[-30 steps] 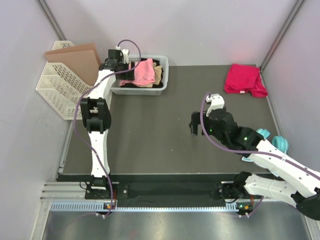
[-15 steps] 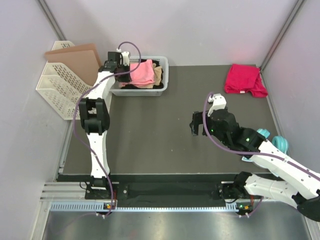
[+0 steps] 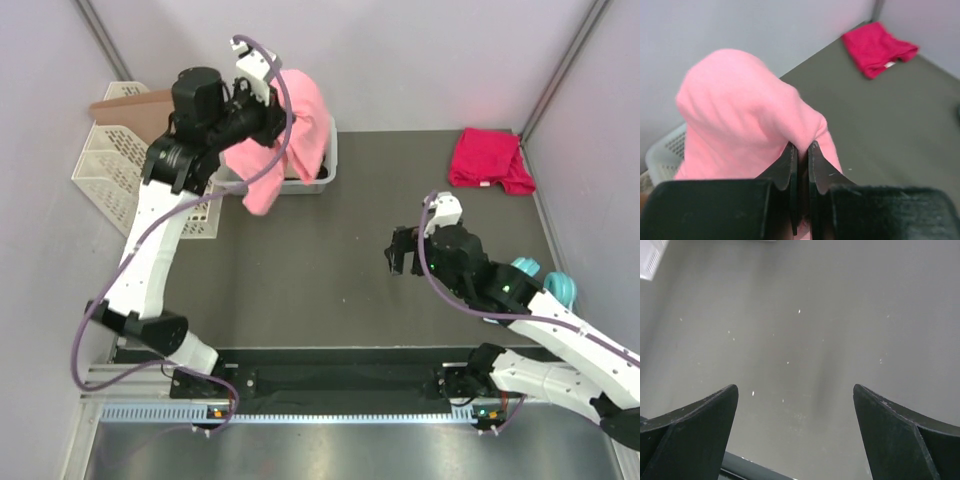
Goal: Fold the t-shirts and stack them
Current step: Move the tshirt to the center of the board
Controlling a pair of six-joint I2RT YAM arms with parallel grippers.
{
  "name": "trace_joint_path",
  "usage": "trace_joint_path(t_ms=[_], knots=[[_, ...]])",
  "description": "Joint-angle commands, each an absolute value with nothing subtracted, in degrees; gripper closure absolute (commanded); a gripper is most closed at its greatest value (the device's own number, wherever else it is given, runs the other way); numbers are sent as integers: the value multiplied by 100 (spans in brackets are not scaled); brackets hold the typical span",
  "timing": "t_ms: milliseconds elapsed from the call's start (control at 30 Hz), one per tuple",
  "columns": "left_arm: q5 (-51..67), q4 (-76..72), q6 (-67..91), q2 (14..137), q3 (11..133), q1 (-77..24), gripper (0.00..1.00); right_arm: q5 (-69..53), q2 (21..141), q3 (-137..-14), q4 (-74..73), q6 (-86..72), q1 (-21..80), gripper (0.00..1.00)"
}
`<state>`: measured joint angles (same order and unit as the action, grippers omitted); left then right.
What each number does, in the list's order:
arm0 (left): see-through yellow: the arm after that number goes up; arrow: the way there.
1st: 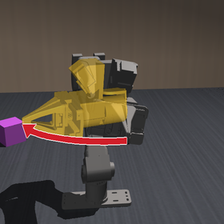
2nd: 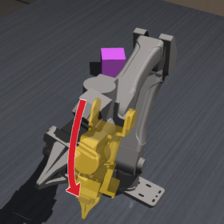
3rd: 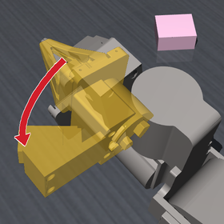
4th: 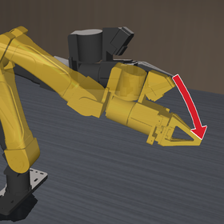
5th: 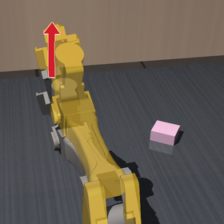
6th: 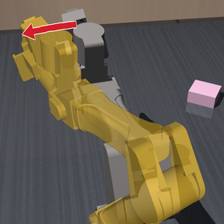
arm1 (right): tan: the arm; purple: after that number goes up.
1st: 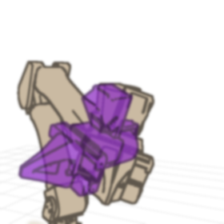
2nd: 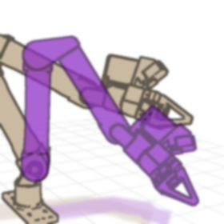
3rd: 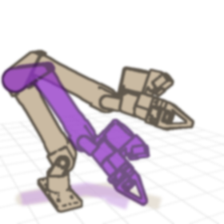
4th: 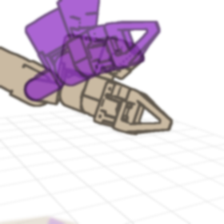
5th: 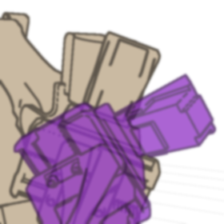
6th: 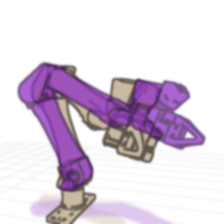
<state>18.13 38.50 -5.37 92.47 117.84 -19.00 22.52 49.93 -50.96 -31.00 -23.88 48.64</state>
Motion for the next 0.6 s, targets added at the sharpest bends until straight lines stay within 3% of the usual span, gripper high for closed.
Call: trace_joint_path(t_ms=[0,367,567], knots=[[2179,4447,-730,8579,11120,-2232,100,2794,4449,-5212,-3102,-2461,4948,3],[3207,4693,-580,7480,8581,-2750,100,3876,3744,-5704,-3480,-2523,4948,5],[3358,4649,-659,7471,7937,-3199,100,3973,3849,-5775,-3551,-2531,4948,5]])
